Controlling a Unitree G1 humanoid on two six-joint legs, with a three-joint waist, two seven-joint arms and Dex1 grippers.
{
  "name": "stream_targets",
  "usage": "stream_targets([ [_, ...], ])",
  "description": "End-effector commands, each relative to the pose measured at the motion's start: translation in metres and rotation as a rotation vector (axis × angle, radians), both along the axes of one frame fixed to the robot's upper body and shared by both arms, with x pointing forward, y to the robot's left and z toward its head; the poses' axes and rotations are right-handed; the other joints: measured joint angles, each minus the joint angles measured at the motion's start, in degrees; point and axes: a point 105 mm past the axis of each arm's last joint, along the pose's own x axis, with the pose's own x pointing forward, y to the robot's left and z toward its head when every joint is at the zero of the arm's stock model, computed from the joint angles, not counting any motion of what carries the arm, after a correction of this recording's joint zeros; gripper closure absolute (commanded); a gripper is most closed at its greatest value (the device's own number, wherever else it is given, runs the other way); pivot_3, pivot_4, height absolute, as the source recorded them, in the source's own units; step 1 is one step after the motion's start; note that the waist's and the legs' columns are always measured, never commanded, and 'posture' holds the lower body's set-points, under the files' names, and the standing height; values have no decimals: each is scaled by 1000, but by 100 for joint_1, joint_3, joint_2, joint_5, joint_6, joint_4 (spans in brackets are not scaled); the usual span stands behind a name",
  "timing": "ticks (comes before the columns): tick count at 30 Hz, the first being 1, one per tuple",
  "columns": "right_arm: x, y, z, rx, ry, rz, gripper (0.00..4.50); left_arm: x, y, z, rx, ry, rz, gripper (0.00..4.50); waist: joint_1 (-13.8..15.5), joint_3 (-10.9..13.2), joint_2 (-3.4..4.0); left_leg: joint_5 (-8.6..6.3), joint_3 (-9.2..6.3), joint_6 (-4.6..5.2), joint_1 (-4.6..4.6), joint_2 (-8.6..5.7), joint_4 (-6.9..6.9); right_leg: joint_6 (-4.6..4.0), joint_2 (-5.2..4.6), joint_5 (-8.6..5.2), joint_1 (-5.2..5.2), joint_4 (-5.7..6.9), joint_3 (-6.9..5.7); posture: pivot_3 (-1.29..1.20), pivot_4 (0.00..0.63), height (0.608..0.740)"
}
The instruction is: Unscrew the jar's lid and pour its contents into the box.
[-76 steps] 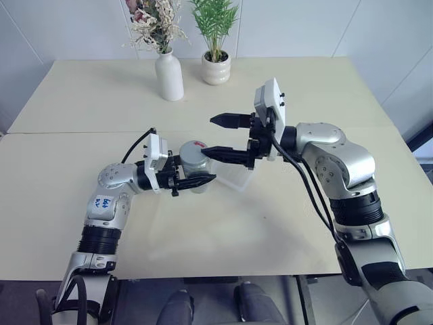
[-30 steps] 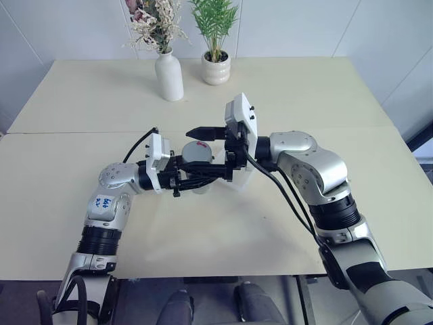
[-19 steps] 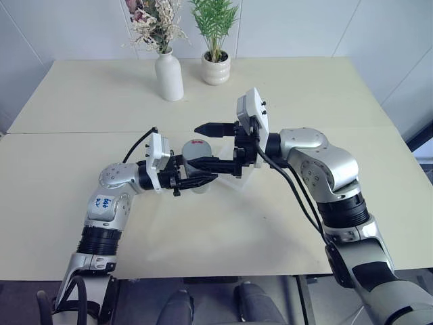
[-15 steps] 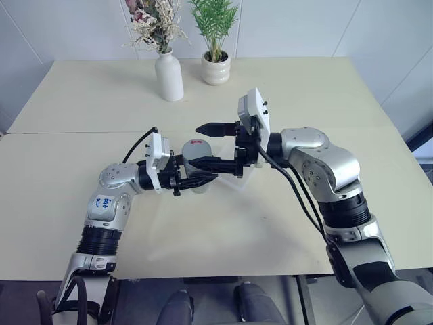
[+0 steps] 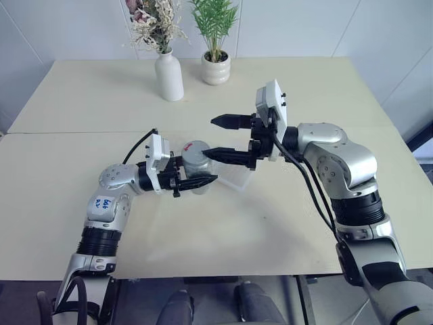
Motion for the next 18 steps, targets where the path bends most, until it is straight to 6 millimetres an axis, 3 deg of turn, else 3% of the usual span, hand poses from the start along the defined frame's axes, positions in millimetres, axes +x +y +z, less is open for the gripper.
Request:
stream_targets([
  [1, -1, -7, 8, 14, -33, -13, 44, -5, -1, 10, -12, -48, -19, 2154, 6, 0, 0, 0, 0, 0, 0, 0, 0, 0, -1, 0, 0, 0, 0, 0, 150, 740],
  [12, 13, -26, 11, 3, -42, -80, 44, -5, -1, 10, -13, -49, -14, 2154, 8, 0, 0, 0, 1, 0, 0, 0, 0, 0, 0, 0, 0, 0, 0, 0, 150, 740],
  [16, 8, -26, 19, 34, -43, -55, 44, -5, 0, 9, -13, -47, -12, 2154, 9, 0, 0, 0, 2, 0, 0, -1, 0, 0, -1, 0, 1, -1, 0, 0, 150, 740],
  [18, -4, -20, 27, 66, -31, 11, 44, -5, 0, 9, -14, -46, -11, 2154, 8, 0, 0, 0, 2, 0, 0, 0, -1, 0, 0, 0, 1, -1, 0, 0, 150, 740],
])
